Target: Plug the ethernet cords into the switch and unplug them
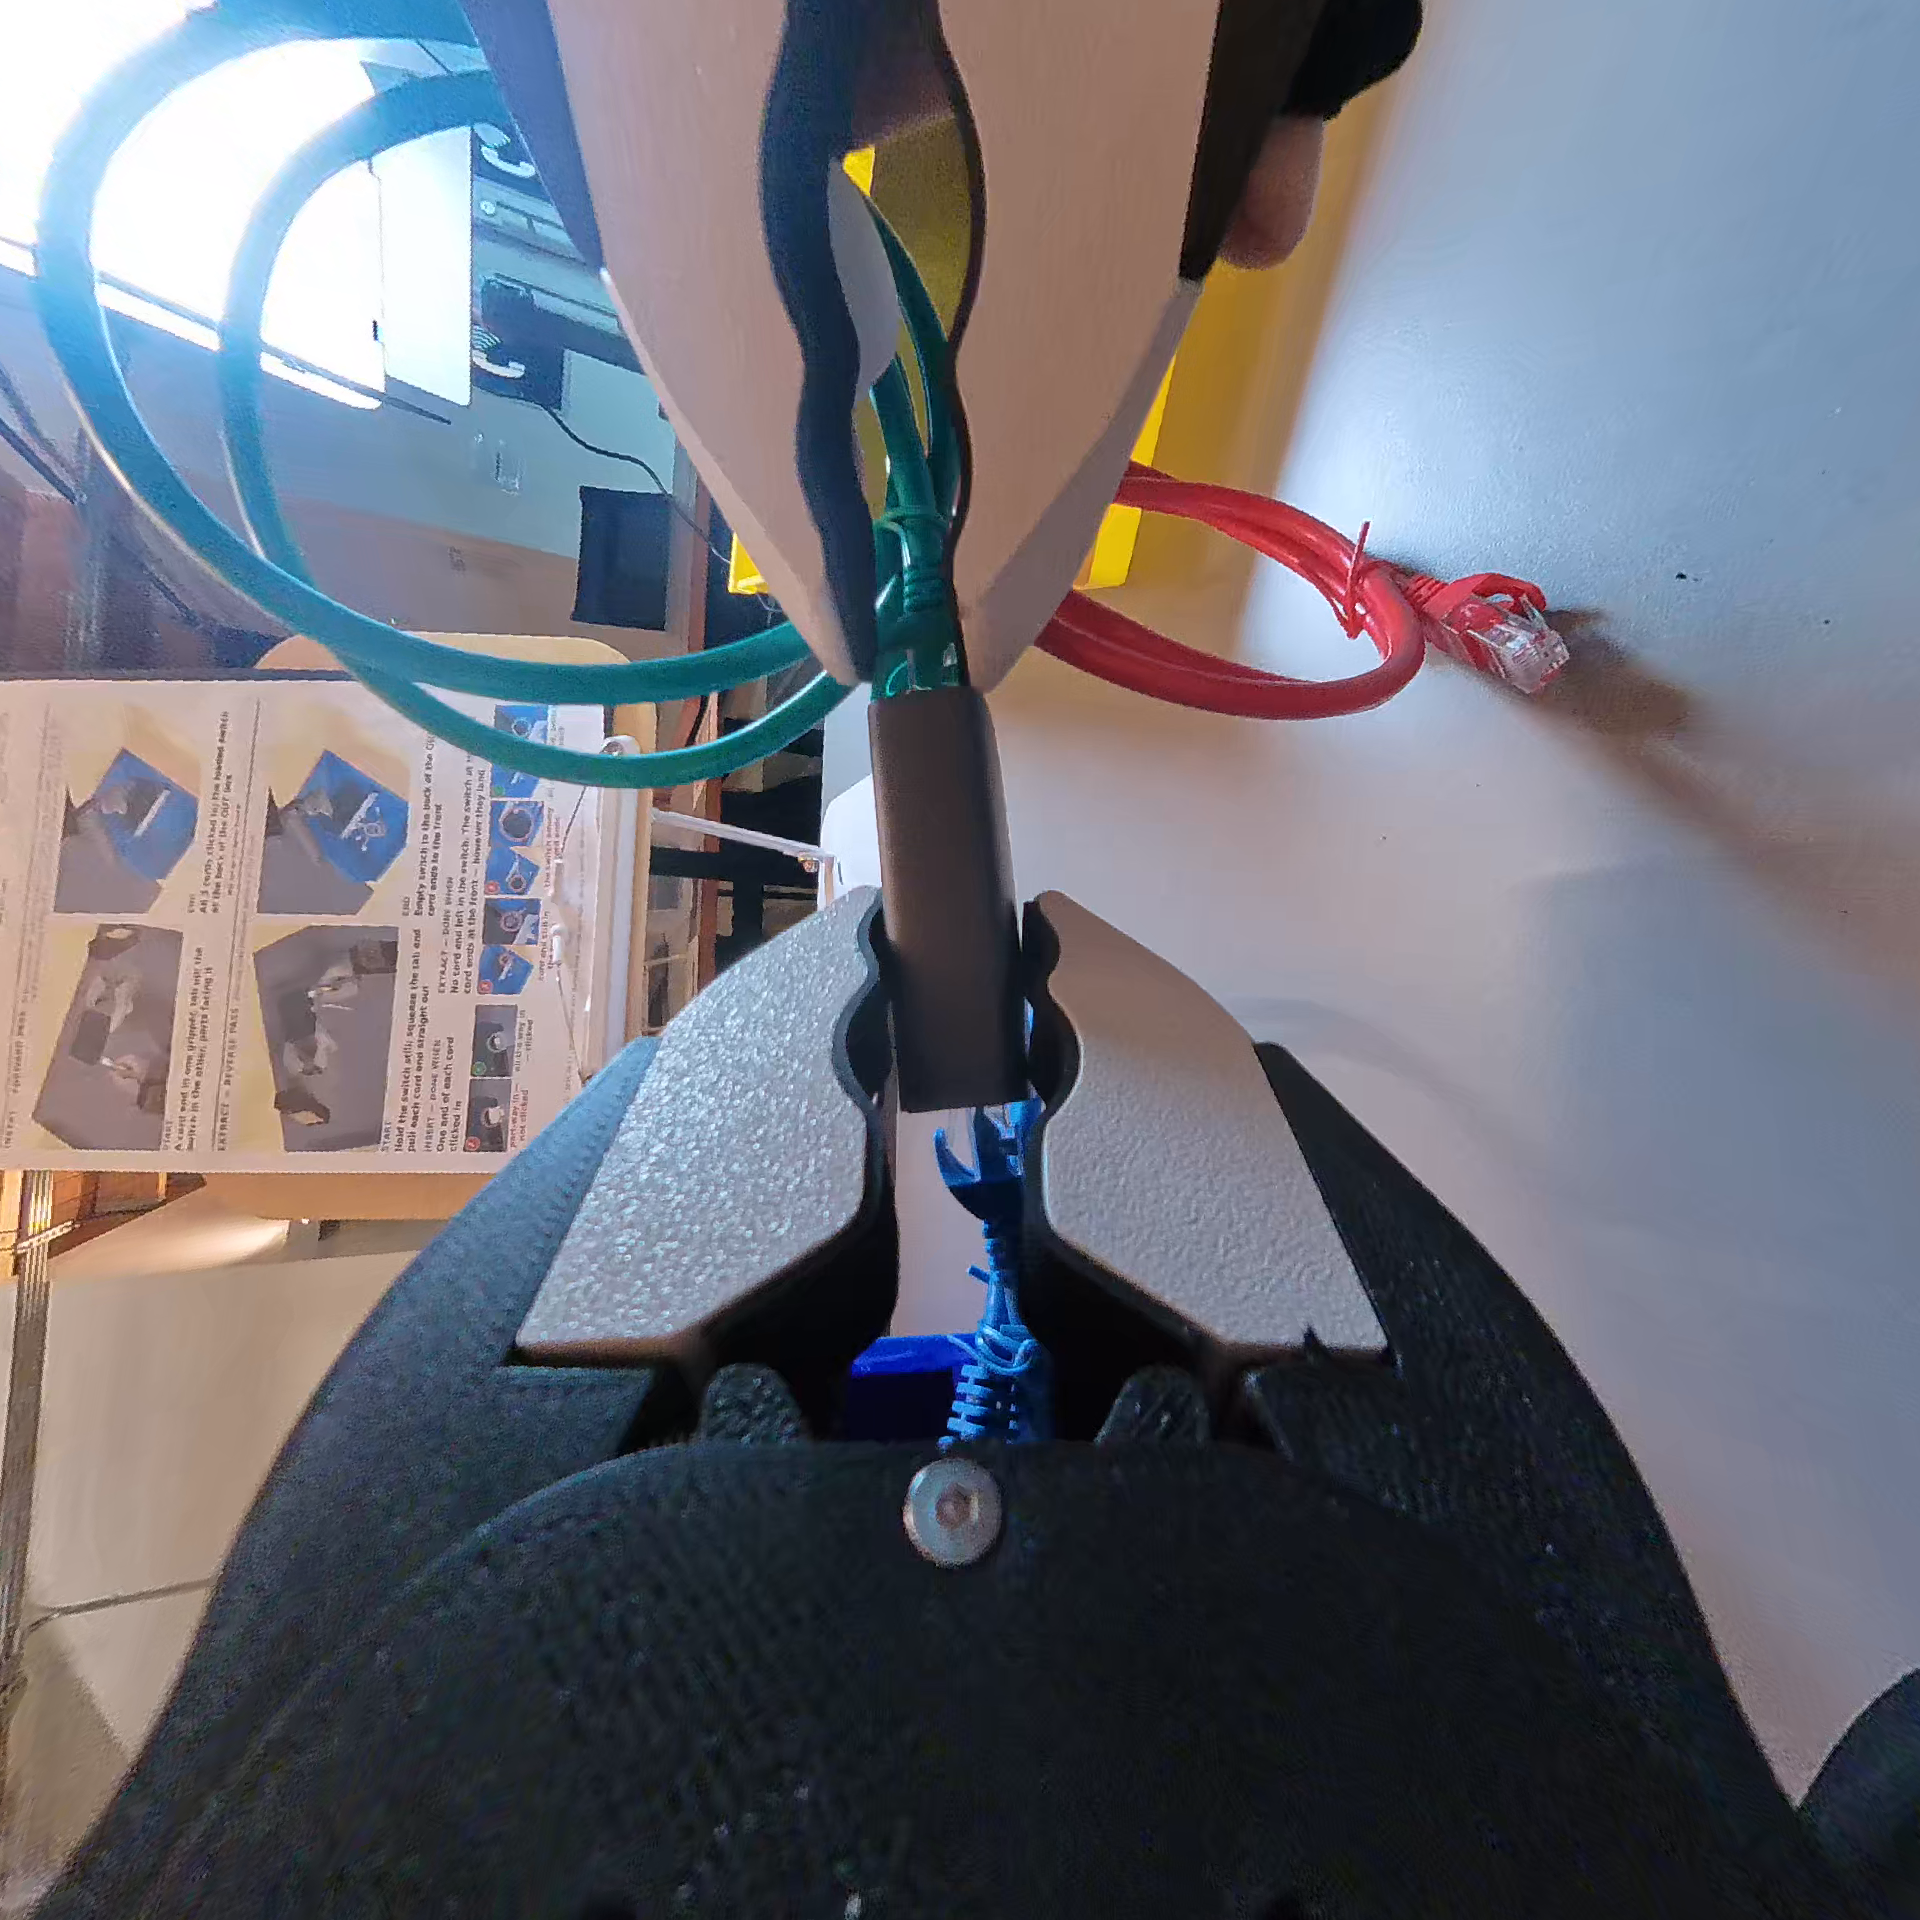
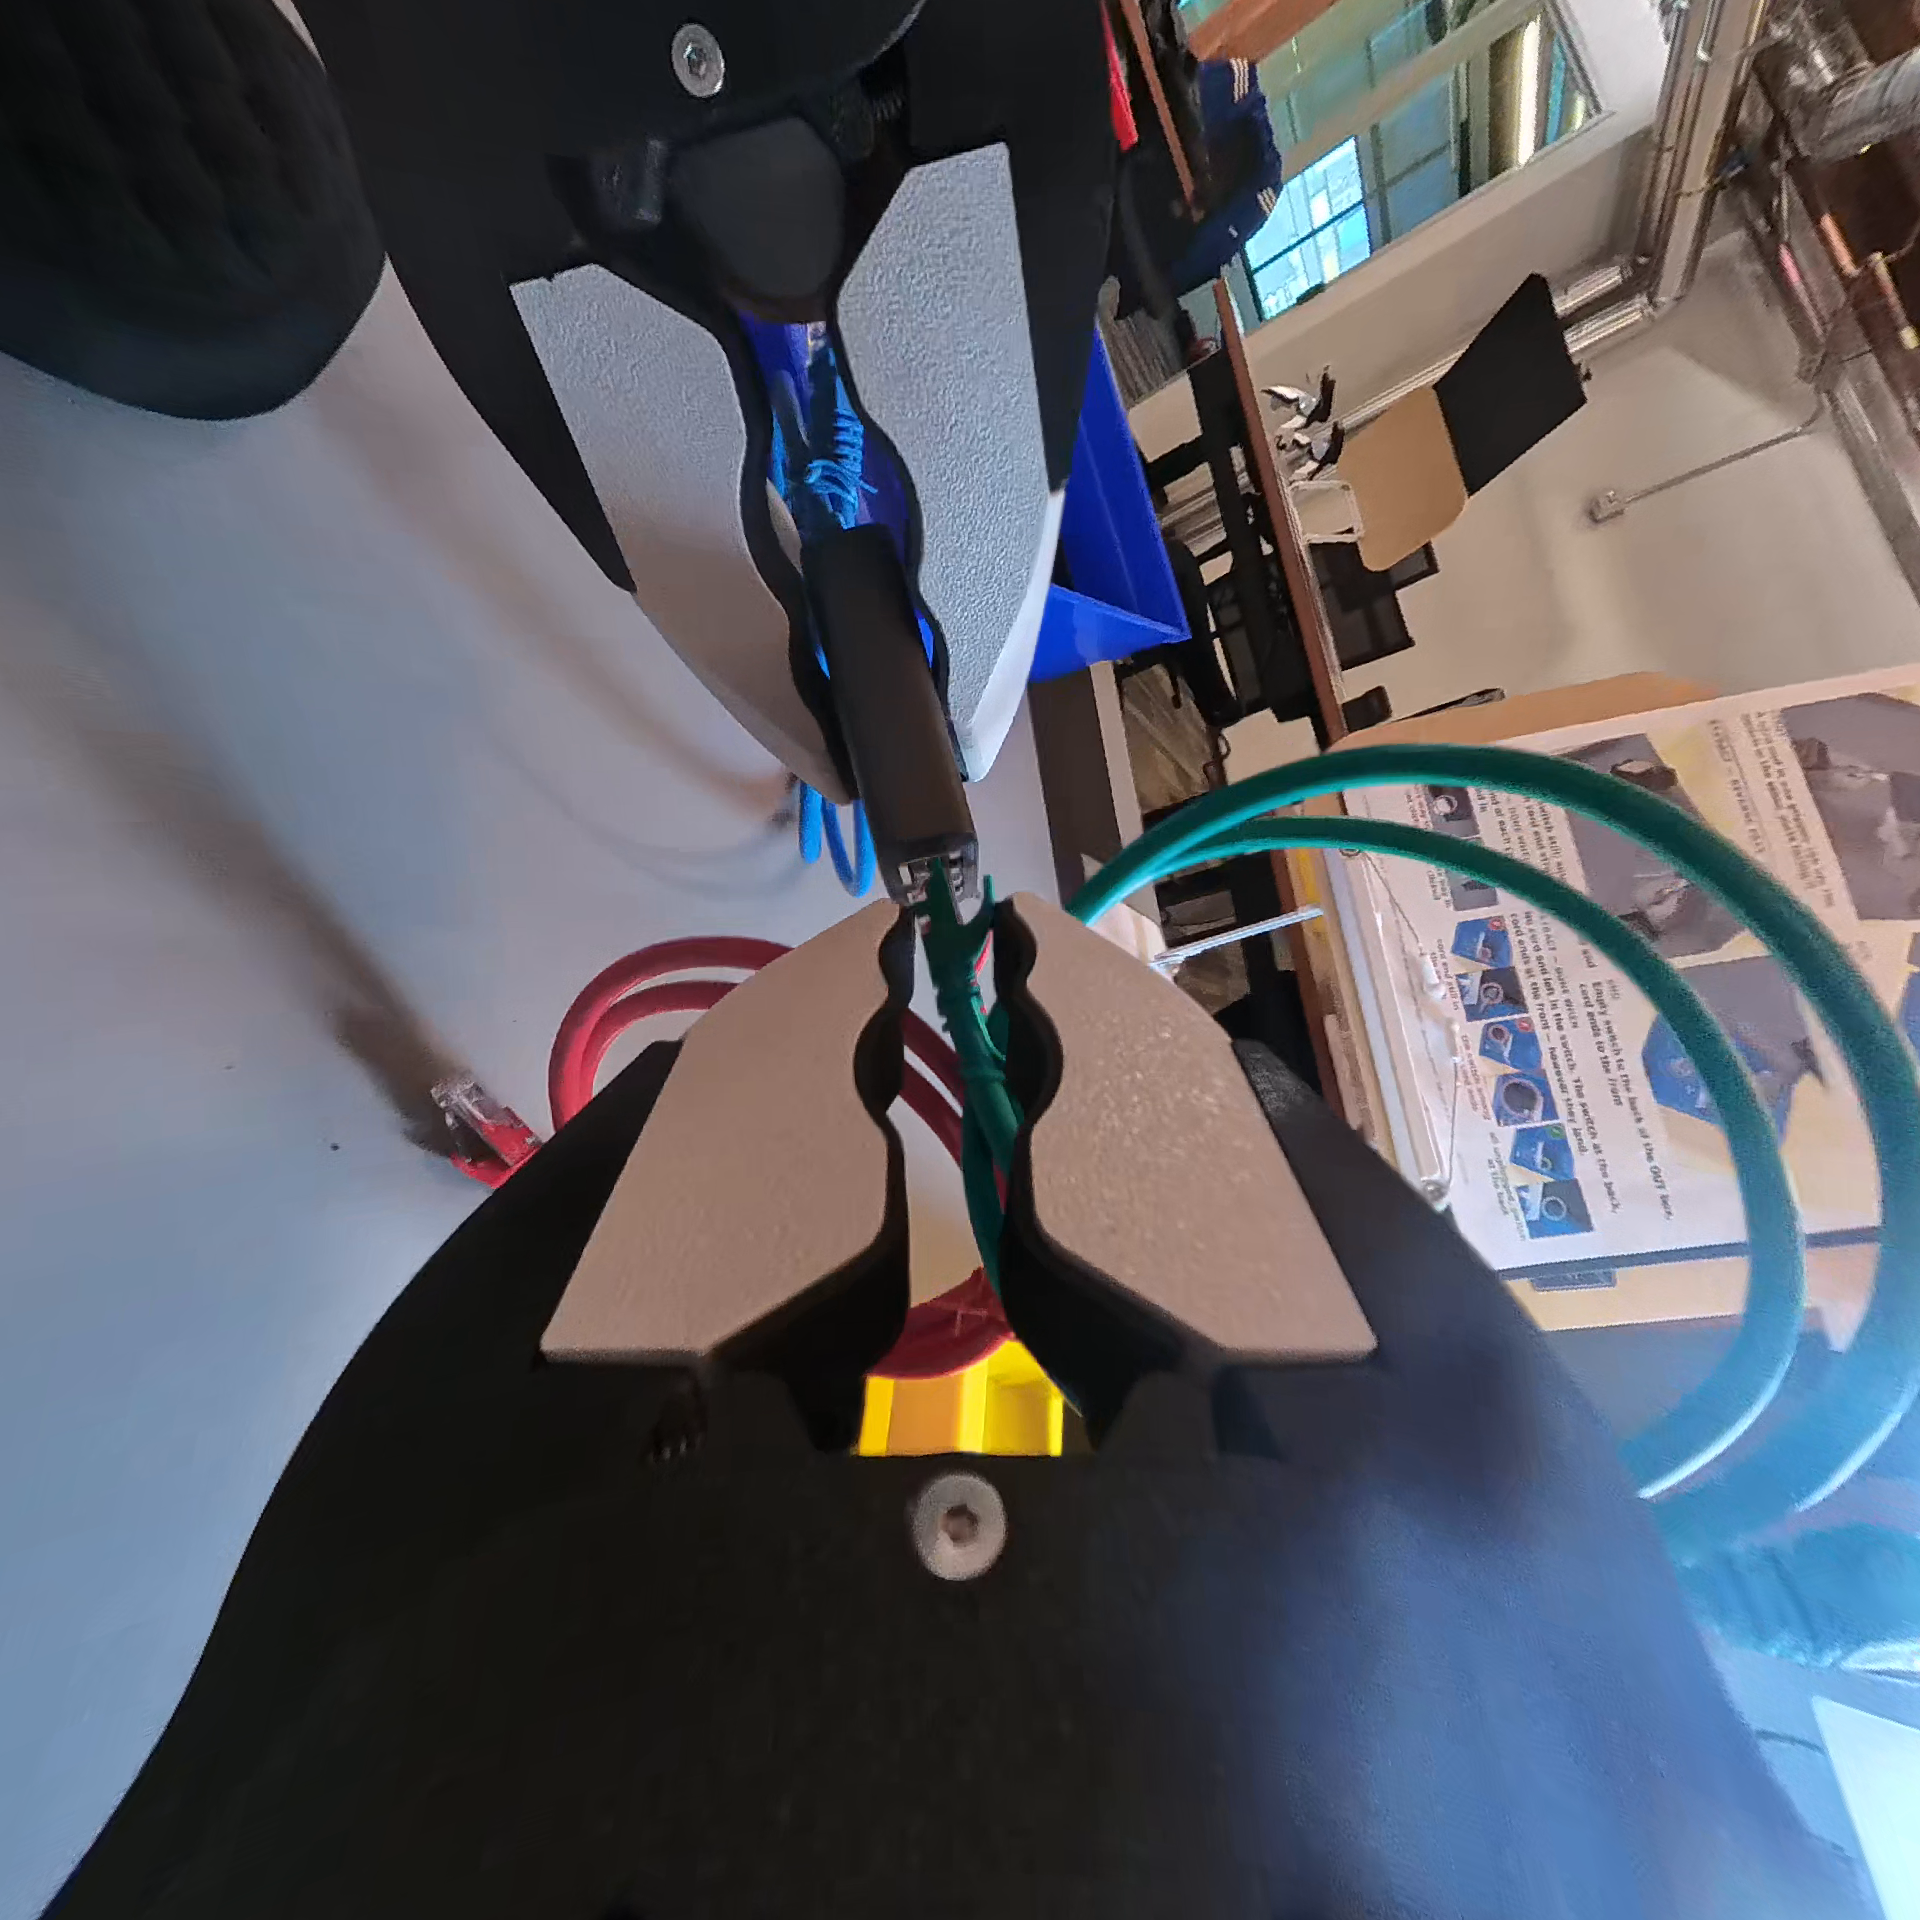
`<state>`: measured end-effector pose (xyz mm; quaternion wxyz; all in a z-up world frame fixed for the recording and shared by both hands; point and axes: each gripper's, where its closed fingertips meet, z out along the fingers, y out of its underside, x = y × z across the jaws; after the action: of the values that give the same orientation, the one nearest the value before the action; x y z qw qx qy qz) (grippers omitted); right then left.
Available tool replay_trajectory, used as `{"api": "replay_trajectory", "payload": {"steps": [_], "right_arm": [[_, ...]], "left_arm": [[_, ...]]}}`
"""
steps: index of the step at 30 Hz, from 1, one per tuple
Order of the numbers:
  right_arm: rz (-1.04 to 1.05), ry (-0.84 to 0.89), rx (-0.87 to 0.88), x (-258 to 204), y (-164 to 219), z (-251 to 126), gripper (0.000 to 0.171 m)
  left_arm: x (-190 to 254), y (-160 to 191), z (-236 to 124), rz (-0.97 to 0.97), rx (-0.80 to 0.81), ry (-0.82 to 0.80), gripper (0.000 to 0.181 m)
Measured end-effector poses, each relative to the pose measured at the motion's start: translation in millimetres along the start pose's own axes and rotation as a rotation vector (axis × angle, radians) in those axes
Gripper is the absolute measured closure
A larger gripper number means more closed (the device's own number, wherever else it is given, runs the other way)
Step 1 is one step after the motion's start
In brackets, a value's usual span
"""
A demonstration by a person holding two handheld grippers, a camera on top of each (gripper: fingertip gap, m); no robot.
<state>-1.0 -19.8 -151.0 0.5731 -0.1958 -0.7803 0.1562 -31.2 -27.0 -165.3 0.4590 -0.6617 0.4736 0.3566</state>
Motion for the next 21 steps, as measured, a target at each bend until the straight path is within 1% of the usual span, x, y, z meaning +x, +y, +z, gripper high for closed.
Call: {"api": "replay_trajectory", "payload": {"steps": [1,8,15,21], "right_arm": [[-0.011,0.008,0.006,-0.2,-1.1,0.2,0.156],[-0.052,-0.004,0.026,0.6,-10.6,-3.3,0.157],[-0.190,-0.016,0.057,24.8,-37.2,-15.1,0.159],[-0.353,-0.148,0.024,18.3,-42.4,-20.7,0.160]], "left_arm": [[0.1,-0.9,-0.8,0.004,0.008,0.000,0.159],[-8.0,-9.5,-11.2,0.086,0.053,-0.026,0.160],[-43.0,-19.8,-31.6,0.149,0.066,-0.077,0.160],[-40.0,-22.0,-33.3,0.171,0.096,-0.025,0.160]]}}
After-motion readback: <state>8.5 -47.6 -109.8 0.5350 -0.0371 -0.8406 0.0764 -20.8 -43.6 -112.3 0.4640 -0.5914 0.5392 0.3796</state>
